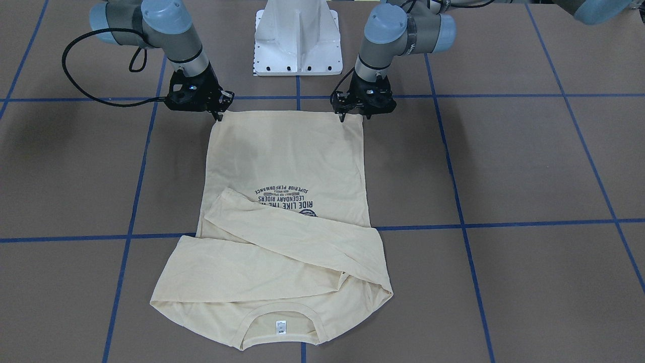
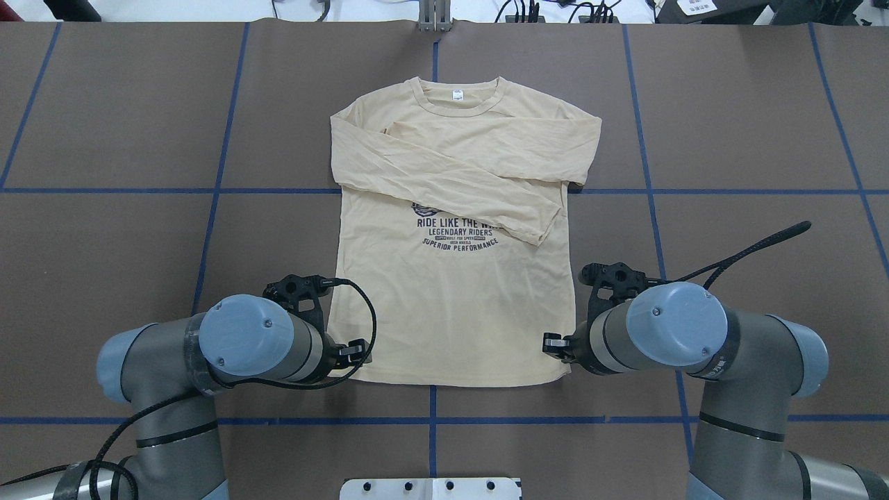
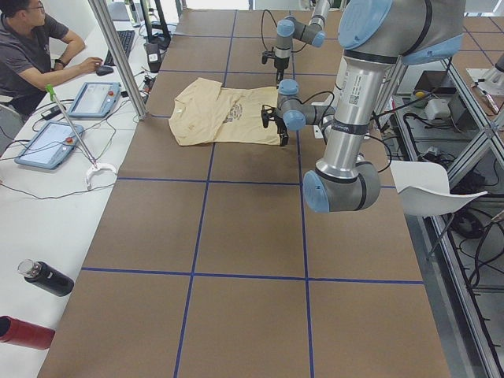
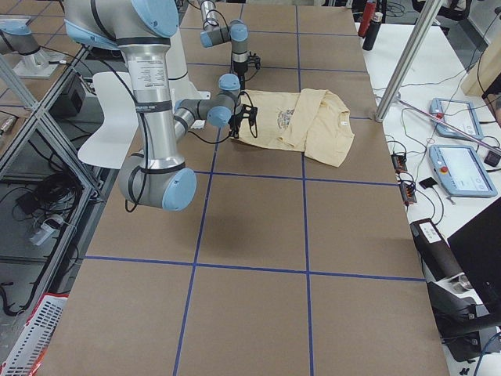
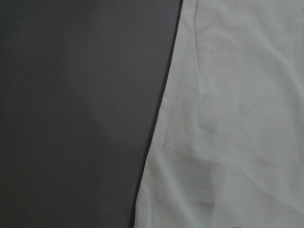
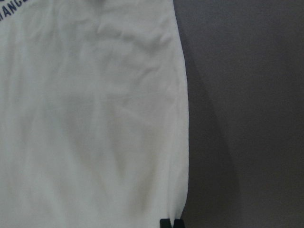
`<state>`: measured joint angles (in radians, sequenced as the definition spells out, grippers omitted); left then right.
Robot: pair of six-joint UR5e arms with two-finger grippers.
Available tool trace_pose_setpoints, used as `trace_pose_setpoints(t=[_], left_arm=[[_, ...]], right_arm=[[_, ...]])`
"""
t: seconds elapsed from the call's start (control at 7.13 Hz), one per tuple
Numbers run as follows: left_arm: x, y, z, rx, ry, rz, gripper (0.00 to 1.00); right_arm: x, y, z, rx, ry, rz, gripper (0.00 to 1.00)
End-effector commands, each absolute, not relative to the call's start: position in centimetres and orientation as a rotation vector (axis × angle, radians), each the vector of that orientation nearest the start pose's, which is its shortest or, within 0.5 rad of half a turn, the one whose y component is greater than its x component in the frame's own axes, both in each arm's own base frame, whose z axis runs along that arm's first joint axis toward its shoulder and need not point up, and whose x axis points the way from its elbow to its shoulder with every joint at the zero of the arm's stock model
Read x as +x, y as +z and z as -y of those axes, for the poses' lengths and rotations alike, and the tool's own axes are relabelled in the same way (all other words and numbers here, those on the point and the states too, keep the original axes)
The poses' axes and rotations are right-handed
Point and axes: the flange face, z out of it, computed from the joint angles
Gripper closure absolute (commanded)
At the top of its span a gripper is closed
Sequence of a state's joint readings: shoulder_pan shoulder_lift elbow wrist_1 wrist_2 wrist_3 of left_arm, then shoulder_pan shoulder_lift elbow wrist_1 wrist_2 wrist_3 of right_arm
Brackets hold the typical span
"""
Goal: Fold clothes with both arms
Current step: 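Grasp the hem corners with both grippers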
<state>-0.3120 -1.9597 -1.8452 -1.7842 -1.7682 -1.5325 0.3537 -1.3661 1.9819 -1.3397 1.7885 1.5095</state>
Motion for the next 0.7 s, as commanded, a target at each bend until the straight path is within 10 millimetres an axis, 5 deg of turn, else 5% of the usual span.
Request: trace_pose_setpoints(t=[0.0,0.56], left_arm=[[54.48,30.09,29.47,-0.032,-0.168,-0.89,0.19],[54.21,30.37,29.97,-0.03,-0.177,-0.884,0.22]], right_arm=[[-47.18,34.23,29.53,-0.027,0.185,0.867,1.0],[-46.84,34.03,29.76,-0.044,0.181,0.876,1.0]])
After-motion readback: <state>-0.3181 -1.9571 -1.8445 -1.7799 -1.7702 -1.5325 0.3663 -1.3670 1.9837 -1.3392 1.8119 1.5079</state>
